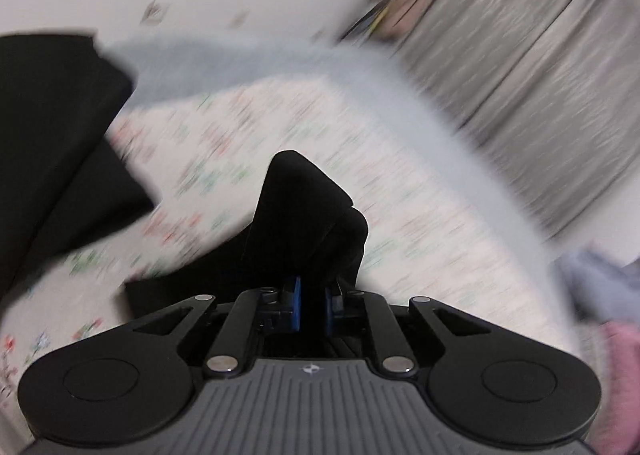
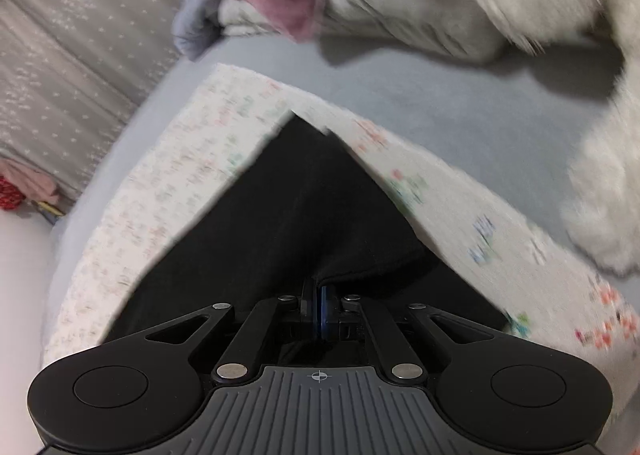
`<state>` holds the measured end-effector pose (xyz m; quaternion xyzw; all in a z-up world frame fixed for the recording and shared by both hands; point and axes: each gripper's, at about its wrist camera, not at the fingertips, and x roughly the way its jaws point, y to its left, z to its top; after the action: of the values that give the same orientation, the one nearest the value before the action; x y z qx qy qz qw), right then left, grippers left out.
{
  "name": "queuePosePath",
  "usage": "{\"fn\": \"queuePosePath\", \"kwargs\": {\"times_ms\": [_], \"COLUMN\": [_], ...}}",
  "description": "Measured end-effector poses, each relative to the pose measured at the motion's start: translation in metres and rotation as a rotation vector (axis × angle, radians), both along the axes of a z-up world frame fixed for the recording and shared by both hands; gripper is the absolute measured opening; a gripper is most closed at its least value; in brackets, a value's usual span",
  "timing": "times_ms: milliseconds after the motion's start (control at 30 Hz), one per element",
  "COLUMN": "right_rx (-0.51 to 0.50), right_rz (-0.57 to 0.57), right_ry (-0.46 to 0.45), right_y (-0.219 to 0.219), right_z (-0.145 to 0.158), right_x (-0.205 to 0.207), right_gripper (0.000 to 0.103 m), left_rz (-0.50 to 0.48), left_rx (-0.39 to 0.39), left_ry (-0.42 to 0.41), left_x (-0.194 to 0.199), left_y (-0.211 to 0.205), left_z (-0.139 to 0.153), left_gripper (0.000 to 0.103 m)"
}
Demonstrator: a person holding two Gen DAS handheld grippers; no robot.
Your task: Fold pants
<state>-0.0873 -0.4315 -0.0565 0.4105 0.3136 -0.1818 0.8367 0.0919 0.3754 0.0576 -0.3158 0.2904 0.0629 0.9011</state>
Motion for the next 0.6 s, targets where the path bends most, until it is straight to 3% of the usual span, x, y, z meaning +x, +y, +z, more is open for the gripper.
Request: {"fn": "queuePosePath", "kwargs": {"times_ms": [67, 133, 200, 267, 333, 500, 600], "right_rx": [-0.002, -0.038, -0.112, -0.138, -0.117, -0.212, -0.214], "right_rz": [0.001, 0.014, 0.041, 0.079, 0.091, 0.154, 0.145], "right_ry": [-0.095, -0.139, -0.091, 0.001, 0.099, 0.151, 0.161], "right_y": [0.002, 0.007, 0.012, 0.009, 0.003, 0.022, 0.023], "right_z": [0.022, 0.042, 0.046, 0.03, 0.011, 0.018, 0.018], "right_x": [-0.009, -0.025, -0.04, -0.048, -0.05, -0.053, -0.054], "right_gripper": [0.001, 0.001, 0.001, 0.001, 0.001, 0.001, 0.001], "left_rz": [-0.052, -0.112, -0.178, -0.195, -0.181, -0.17, -0.182], "left_rx": [0.04, 0.151, 0.235, 0.227, 0.195, 0.206, 0.249], "left_ry": [-0.08, -0.04, 0.039, 0.103, 0.101, 0.083, 0.093], "left_x": [-0.015, -0.025, -0.031, -0.037, -0.044, -0.036, -0.03], "left_y": [-0.001, -0.006, -0.01, -0.007, -0.003, 0.001, -0.009], "left_z": [0.004, -0.012, -0.044, -0.071, -0.085, -0.08, -0.078], "left_gripper": [0.027, 0.027, 0.027, 0.027, 0.028, 0.029, 0.034]}}
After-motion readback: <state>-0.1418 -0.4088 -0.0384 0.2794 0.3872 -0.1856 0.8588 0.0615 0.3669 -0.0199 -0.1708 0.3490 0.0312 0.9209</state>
